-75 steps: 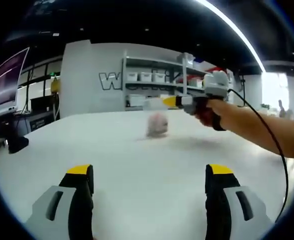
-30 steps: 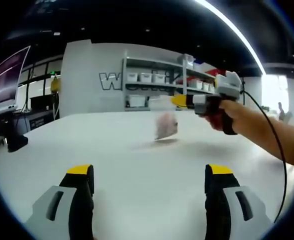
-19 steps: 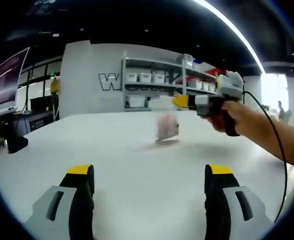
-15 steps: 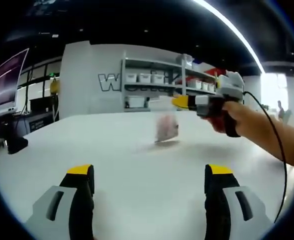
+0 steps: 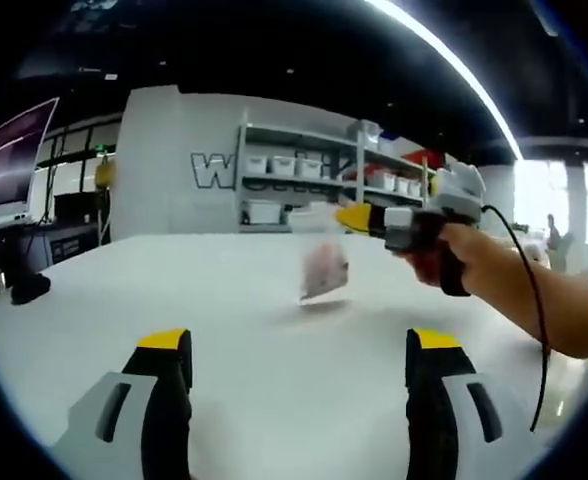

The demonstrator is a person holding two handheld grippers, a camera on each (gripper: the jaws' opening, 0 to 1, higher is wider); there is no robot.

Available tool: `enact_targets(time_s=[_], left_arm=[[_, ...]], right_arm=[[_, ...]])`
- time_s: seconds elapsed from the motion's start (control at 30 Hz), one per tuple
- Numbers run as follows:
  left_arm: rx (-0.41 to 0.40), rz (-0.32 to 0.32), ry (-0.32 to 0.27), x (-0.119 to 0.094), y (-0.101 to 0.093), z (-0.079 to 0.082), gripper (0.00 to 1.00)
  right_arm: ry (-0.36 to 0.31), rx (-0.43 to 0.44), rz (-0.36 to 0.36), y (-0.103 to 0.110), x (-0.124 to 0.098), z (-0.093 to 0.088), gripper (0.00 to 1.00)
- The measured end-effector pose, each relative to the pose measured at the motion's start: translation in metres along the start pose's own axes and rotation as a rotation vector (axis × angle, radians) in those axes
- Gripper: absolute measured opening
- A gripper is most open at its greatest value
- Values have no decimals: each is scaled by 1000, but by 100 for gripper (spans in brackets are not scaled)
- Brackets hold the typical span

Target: Open the resealable bag by pulling the two sides of the seal apart until the entire bag opening is separated and visibly accessible.

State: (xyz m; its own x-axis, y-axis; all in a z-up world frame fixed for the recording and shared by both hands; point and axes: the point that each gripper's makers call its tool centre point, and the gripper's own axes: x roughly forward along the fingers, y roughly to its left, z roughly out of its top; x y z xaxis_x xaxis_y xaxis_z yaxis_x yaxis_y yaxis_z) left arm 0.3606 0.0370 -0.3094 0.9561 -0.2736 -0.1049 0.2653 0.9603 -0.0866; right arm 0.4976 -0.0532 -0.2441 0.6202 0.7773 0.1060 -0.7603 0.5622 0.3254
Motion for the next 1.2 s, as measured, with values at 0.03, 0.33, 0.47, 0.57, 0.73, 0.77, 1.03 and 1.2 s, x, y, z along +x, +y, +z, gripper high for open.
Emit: enact_targets(time_s=[0.03,0.33,0.47,0.57,0.73,0.77,1.03,1.2], left_arm=[[-3,-2,-2,-1,-1,0,84],[-22,-28,-8,-7,-12,-2,83],[-27,-38,-11,-8,-16,-2,83],[-35,-45,-12,-9,-18,-3,83],[-41,-52,-7,-9,-20,-5,82],[-43,-54,-7,-10,-20,-5,82],[-62,-73,-5,-12,-26,-6,81],[-88,-92,-10,-15,-32,-5,79]], right_arm=[[1,2,2,1,-1,-1,0],[1,26,32,19,-14,-11,0],[-3,34,44,26,-18,-12,0],[-6,35,52,32,-20,-12,0],[-5,46,55,34,-21,-14,0],[-5,51,56,35,-22,-15,0],[-9,67,73,49,-32,-18,0],[-12,80,84,58,-37,-20,0]])
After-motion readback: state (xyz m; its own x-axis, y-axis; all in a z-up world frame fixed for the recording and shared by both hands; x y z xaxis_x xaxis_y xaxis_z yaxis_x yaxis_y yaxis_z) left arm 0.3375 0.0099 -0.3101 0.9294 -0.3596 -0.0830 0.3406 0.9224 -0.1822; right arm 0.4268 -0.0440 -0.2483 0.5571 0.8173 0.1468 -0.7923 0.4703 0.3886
